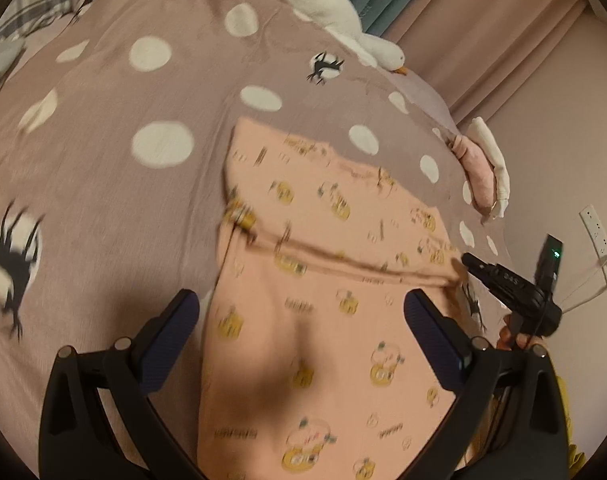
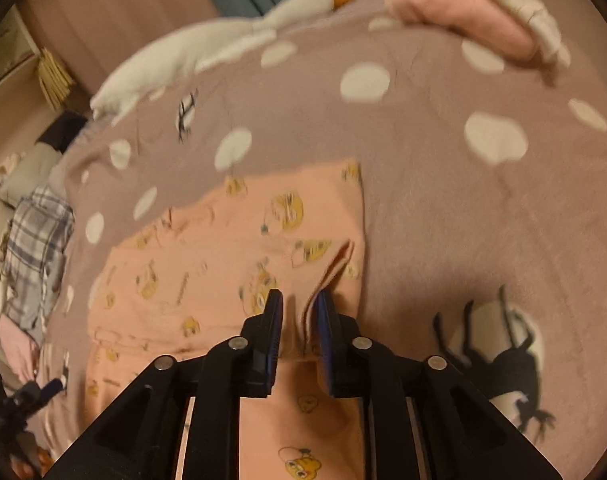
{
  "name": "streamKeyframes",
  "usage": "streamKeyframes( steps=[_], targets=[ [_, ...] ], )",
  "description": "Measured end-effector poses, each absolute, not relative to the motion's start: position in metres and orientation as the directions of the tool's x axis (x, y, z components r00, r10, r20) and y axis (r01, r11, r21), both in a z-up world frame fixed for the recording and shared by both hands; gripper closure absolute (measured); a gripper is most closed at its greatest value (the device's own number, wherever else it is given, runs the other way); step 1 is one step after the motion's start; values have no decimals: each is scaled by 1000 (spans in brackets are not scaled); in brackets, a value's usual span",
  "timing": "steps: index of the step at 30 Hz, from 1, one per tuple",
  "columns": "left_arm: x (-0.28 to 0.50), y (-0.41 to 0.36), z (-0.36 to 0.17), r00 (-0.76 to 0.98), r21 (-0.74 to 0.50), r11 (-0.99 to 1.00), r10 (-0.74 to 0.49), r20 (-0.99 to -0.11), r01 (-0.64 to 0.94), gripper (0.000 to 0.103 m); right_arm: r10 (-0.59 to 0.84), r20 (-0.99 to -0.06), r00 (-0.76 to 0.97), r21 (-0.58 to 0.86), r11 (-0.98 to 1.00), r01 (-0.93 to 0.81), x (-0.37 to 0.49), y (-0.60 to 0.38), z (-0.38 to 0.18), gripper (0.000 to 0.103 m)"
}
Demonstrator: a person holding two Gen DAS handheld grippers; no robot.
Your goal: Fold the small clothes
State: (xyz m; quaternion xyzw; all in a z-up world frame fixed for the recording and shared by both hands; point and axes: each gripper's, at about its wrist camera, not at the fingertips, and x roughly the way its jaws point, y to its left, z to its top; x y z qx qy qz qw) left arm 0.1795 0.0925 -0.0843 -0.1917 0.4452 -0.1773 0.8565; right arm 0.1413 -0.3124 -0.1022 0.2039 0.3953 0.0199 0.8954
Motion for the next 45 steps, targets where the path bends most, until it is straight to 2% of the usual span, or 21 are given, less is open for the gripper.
streamKeyframes(
  steps=[3,6,7,8,11,15,17,19,21,22,25,29,33,38,45],
  targets=[
    [200,83,-80,545,-498,852,-497,-675,160,2,152,-648,746,354,928,118,135,-311,-83,86],
    [222,76,-85,536,-526,836,-520,-665,157,4,225,-626,746,375,927,35,139,-303,-78,86],
    [227,74,-88,532,-532,832,-524,-665,155,12,237,-636,734,367,930,17,141,-298,-80,86],
    [234,72,-93,528,-528,836,-518,-673,147,27,251,-646,721,359,933,-3,143,-293,-83,86],
    [248,68,-110,505,-500,858,-486,-713,120,51,263,-682,683,328,944,-36,147,-282,-97,86],
    [258,71,-134,469,-461,883,-446,-762,91,61,245,-734,634,312,950,-6,152,-281,-116,86],
    [260,76,-142,461,-447,890,-434,-774,87,72,231,-755,613,303,953,14,153,-286,-125,89],
    [260,81,-142,459,-453,887,-440,-772,88,72,233,-758,609,306,952,17,153,-289,-128,94],
    [259,83,-139,453,-455,887,-441,-775,84,71,238,-765,599,317,948,28,152,-290,-126,94],
    [257,84,-137,453,-455,887,-441,-775,86,68,234,-768,596,315,948,34,151,-290,-123,94],
    [251,79,-137,441,-448,887,-447,-778,109,47,239,-745,622,298,955,-10,142,-280,-113,94],
    [241,71,-141,434,-389,910,-410,-802,143,47,216,-794,569,262,965,0,148,-276,-132,94],
    [222,76,-134,435,-377,913,-406,-804,155,47,239,-774,586,306,952,16,135,-282,-121,94],
    [185,90,-126,449,-404,899,-436,-780,170,41,261,-745,614,307,951,-32,94,-280,-108,90],
    [135,82,-143,443,-348,913,-407,-799,210,46,275,-796,540,294,954,-53,51,-264,-134,90]
  ],
)
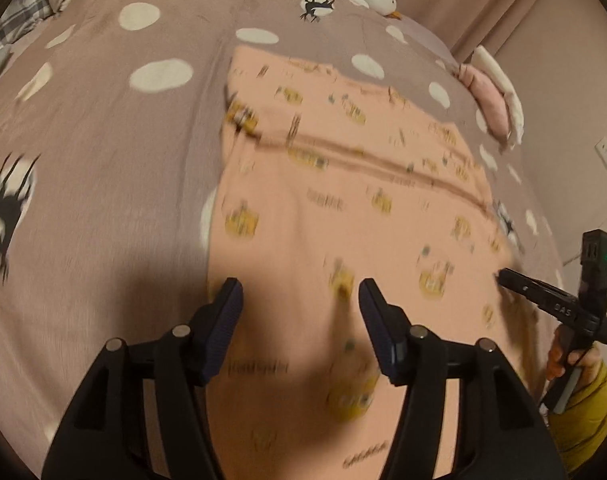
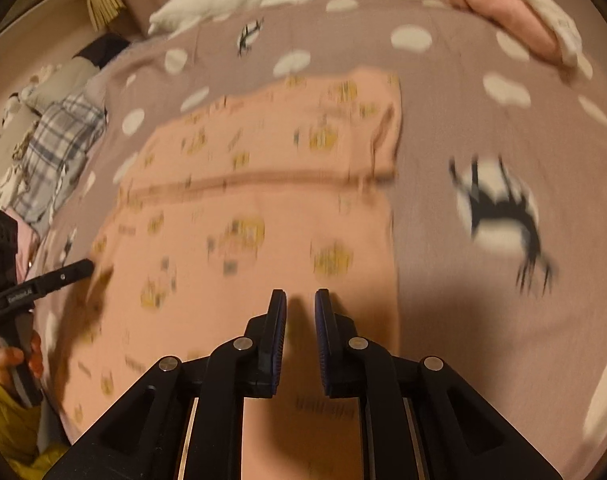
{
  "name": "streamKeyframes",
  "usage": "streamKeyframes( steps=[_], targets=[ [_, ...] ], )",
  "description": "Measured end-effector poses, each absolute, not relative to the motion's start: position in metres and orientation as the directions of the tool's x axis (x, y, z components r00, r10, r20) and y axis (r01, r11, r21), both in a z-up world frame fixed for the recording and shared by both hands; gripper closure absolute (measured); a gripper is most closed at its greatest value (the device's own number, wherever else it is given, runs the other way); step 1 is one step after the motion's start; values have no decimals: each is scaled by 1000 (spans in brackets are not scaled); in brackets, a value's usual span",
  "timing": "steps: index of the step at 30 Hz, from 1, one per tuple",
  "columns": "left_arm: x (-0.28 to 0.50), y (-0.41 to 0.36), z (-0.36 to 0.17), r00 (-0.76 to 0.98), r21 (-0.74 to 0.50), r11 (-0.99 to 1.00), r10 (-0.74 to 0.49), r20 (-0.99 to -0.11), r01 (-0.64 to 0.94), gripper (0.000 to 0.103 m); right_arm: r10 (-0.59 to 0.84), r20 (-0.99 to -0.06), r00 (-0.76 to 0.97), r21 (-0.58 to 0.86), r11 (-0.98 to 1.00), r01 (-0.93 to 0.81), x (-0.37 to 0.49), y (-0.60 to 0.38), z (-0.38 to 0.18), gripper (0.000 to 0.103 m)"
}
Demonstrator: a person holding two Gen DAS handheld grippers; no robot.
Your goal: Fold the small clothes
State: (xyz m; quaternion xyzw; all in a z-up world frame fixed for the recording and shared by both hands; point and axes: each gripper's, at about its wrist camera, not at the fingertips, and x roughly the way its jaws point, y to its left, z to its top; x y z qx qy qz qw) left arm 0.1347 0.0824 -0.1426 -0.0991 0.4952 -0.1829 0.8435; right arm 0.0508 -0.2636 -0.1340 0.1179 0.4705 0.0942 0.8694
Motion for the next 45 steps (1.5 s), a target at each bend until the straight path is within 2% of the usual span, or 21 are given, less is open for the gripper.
streamKeyframes(
  steps=[2,6,10,12,14,16,20,23,27,32,45],
  targets=[
    [118,83,-146,462,-300,928,-370,-806,221,49,272,-804,529,287,956,-56,35,-263,-141,90],
    [88,87,-147,474,-256,934,-349,-808,250,49,258,-806,532,265,962,-65,3,-264,-143,90],
    [67,98,-143,457,-284,924,-376,-807,257,47,264,-814,517,271,960,-64,-21,-269,-142,90],
    [62,112,-138,446,-342,913,-407,-797,221,42,280,-810,516,291,955,-62,-30,-273,-137,84],
    [59,129,-135,454,-401,902,-429,-781,163,26,314,-790,526,335,941,-58,-39,-280,-133,62],
    [58,144,-134,462,-473,873,-472,-751,122,25,342,-760,553,385,922,-42,-44,-290,-128,53],
    [60,157,-144,403,-635,767,-613,-680,94,25,388,-722,572,477,879,7,-45,-307,-133,52],
    [63,152,-150,368,-700,709,-675,-639,84,25,483,-688,542,593,804,37,-43,-319,-148,52],
    [70,149,-156,343,-721,689,-697,-629,76,25,559,-628,542,696,715,68,-47,-328,-164,52],
    [88,149,-160,309,-770,634,-747,-589,66,25,605,-587,538,745,664,66,-35,-331,-170,52],
    [134,121,-163,278,-790,609,-772,-572,67,27,651,-557,516,760,650,-1,29,-309,-171,52]
  ],
)
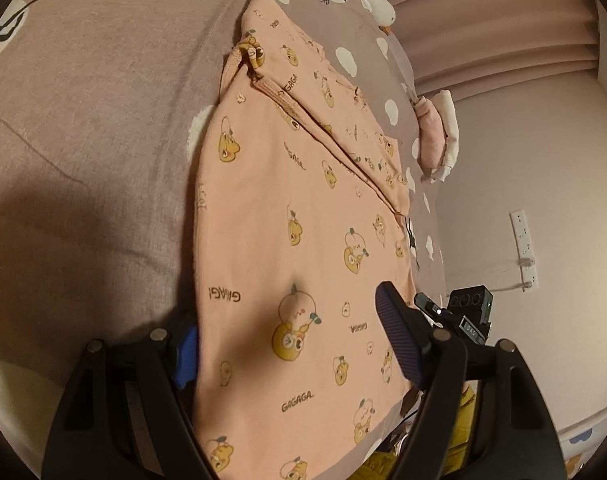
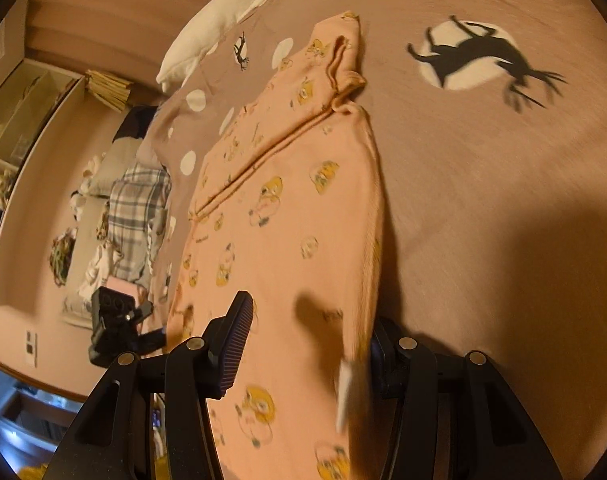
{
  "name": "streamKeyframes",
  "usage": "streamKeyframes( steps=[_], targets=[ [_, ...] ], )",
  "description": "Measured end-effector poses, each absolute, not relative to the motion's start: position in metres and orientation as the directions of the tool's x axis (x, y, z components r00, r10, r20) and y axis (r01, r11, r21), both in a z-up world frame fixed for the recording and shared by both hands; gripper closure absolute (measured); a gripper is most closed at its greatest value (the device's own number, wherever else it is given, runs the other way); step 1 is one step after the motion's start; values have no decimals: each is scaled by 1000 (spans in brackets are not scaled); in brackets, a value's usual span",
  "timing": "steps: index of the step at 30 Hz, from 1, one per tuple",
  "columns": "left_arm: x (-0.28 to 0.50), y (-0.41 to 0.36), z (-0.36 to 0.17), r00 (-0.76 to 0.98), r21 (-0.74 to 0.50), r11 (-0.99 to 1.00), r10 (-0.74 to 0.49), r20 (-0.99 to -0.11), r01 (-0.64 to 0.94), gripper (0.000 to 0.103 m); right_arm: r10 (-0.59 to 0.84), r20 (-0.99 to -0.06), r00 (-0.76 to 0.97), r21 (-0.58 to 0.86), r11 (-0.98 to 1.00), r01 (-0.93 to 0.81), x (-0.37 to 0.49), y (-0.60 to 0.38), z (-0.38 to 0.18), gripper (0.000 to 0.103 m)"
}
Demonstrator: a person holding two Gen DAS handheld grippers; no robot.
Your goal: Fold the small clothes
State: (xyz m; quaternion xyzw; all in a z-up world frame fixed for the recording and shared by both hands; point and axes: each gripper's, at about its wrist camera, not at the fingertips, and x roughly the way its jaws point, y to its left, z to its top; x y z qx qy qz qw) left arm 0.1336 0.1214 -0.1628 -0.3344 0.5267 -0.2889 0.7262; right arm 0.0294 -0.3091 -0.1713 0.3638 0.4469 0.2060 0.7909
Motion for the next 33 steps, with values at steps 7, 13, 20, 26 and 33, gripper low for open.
streamKeyframes(
  steps=[7,13,20,26,33],
  targets=[
    [104,138,-176,267,-792,610,-765,-587,7,75,656,-579,484,748,664,-5,11,-311,-172,59],
    [70,149,-181,228,-818,575,-795,-561,-9,80,682,-569,459,769,639,4,-27,-314,-177,59],
    [44,156,-185,237,-828,559,-799,-553,-47,92,689,-573,444,775,632,19,-49,-308,-180,59],
    [49,158,-186,256,-816,572,-780,-571,-81,102,647,-610,458,738,674,31,-43,-299,-178,82],
    [48,155,-170,299,-895,443,-849,-436,-49,103,663,-542,517,765,643,-22,-49,-296,-162,94]
  ],
)
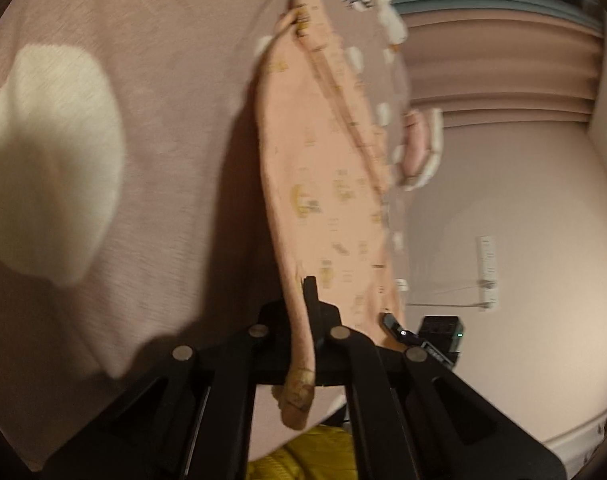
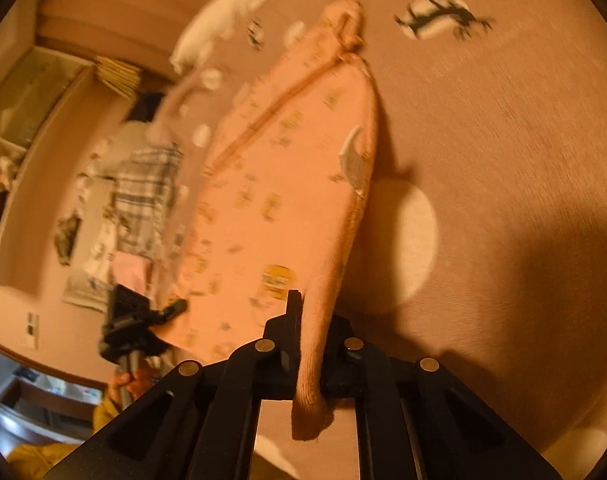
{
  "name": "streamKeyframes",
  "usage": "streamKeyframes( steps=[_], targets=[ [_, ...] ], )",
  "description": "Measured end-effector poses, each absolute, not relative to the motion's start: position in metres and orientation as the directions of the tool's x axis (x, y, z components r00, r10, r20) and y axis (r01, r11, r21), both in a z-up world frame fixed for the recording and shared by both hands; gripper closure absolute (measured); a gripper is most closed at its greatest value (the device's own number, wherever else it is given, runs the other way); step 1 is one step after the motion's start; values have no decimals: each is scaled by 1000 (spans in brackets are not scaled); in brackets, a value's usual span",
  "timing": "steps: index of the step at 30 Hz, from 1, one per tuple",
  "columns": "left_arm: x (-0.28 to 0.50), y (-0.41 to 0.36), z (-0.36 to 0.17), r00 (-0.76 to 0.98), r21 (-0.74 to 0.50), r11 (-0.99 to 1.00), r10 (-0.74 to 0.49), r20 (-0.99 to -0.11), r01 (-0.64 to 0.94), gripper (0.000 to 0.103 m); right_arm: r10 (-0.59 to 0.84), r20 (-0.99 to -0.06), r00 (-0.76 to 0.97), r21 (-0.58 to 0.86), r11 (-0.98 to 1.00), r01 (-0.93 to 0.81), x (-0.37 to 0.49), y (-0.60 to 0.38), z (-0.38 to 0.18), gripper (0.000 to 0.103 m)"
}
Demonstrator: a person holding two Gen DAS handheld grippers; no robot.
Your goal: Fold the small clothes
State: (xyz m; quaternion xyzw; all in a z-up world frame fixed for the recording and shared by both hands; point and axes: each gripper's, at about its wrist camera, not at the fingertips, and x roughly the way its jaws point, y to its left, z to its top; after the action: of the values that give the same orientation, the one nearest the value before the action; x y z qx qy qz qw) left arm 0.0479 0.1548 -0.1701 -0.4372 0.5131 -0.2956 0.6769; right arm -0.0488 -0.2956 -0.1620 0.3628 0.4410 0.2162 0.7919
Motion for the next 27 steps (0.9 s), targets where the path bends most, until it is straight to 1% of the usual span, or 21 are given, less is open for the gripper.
streamKeyframes(
  steps=[4,12,17,21,27],
  targets=[
    [49,154,-153,326,-924,382,-875,-358,11,103,689,-469,553,792,605,-82,-49,-296,-146,94],
    [64,146,-135,341,-933,355,-887,-313,67,103,721,-346,600,815,547,-188,-37,-288,-123,94],
    [81,140,-111,367,-923,362,-882,-295,130,103,722,-290,628,801,542,-254,-21,-284,-101,94],
    [95,141,-99,404,-922,358,-873,-274,149,103,698,-251,671,784,553,-282,-8,-288,-83,94],
    [126,141,-82,452,-924,348,-858,-245,159,103,653,-237,719,756,589,-286,14,-297,-62,94]
  ],
)
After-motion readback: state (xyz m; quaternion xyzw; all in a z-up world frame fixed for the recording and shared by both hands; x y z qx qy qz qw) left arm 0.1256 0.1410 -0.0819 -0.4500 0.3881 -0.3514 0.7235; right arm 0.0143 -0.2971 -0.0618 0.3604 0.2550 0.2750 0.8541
